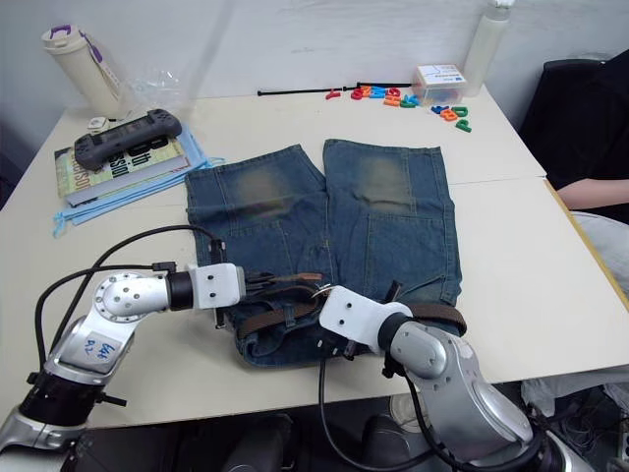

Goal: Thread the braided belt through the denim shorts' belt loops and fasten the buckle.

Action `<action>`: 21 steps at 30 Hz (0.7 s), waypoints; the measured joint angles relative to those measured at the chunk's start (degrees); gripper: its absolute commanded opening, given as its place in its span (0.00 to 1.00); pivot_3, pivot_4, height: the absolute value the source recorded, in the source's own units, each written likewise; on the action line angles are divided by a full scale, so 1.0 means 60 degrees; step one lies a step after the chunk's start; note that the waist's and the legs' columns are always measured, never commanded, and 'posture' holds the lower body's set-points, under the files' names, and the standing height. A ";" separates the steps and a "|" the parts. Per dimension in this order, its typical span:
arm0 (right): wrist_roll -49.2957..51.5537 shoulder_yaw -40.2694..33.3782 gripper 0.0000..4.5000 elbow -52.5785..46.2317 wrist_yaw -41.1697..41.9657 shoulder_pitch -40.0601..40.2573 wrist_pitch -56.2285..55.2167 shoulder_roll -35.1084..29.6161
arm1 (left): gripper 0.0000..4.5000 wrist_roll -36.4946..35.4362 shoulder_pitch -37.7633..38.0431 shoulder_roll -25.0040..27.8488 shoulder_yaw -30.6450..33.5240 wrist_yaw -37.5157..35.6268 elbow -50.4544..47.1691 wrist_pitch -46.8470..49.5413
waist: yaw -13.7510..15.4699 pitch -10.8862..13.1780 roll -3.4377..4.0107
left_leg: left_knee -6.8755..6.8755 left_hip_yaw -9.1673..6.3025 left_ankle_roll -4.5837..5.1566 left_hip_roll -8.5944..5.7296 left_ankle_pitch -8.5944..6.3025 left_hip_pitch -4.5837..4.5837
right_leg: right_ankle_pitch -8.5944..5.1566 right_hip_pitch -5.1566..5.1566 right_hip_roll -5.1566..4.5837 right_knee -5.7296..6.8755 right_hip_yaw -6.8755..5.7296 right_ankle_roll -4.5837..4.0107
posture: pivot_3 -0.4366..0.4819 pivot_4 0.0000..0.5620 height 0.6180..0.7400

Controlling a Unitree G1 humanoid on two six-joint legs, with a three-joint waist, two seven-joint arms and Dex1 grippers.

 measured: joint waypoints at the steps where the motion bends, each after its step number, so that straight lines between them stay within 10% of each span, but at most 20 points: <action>1: -0.0136 0.0112 0.00 0.0007 0.0018 -0.0102 -0.0190 -0.0182 | 0.00 -0.0084 -0.0125 0.0002 0.0000 -0.0111 0.0020 0.0007 | 0.0003 0.0001 -0.0001 | 0.0001 0.0001 0.0000 -0.0001 0.0000 -0.0002 | 0.0000 -0.0001 0.0000 0.0000 0.0000 0.0000 | 0.48 0.27 0.78; 21: -0.1606 0.0378 0.00 0.0435 0.0320 -0.0210 -0.1472 -0.0144 | 0.00 -0.0447 -0.0449 0.0025 -0.0002 -0.0654 -0.0060 0.0461 | -0.0006 0.0001 -0.0001 | 0.0004 0.0007 0.0000 -0.0002 0.0000 -0.0001 | 0.0000 -0.0001 0.0005 0.0006 0.0004 0.0000 | 0.48 0.27 0.78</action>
